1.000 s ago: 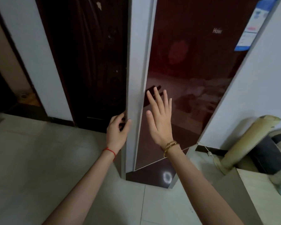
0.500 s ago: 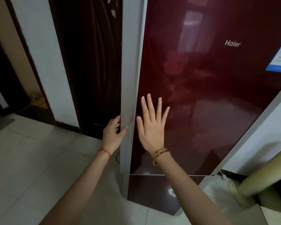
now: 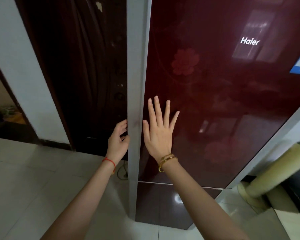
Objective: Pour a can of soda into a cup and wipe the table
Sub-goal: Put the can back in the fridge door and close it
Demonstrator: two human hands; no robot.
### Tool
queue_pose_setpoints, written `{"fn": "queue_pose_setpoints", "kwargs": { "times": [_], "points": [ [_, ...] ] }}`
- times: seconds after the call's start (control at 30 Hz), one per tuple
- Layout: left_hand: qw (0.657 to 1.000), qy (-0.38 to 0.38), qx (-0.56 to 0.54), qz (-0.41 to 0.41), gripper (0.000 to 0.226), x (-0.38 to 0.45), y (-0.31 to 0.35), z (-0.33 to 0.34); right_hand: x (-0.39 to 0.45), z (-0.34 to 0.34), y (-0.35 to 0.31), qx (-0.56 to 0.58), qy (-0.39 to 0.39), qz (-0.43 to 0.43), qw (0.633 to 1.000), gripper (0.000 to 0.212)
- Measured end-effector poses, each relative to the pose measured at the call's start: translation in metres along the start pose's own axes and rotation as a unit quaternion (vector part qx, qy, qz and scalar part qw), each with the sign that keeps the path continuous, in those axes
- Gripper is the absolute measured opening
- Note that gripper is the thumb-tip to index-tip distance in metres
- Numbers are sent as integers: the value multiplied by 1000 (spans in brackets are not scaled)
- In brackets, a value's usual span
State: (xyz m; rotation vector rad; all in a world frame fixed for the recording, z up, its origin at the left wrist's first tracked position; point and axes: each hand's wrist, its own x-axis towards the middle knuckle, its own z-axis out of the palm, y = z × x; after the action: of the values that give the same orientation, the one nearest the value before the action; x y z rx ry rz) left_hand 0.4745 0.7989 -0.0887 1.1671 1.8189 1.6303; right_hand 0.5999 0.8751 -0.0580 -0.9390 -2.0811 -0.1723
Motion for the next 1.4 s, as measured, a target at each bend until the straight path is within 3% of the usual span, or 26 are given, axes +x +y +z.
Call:
{"fn": "queue_pose_setpoints", "kwargs": {
  "times": [0.43,0.8,1.03,1.2,1.4],
  "points": [
    [994,-109,-19,26,64,40,-13,-19,23,28,-6,-66,14,54,996,62],
    [989,-139,-35,43,63,58,-24,-28,27,22,-10,-90,0,58,994,68],
    [981,-167,30,88,63,58,-29,-40,20,-7,-9,-54,-35,52,997,70],
    [967,-151,129,160,61,55,-27,-51,-4,-27,-14,-43,-55,130,989,65],
    [936,-196,183,227,57,36,-19,-52,-42,-55,-13,-62,-124,207,968,62]
  ]
}}
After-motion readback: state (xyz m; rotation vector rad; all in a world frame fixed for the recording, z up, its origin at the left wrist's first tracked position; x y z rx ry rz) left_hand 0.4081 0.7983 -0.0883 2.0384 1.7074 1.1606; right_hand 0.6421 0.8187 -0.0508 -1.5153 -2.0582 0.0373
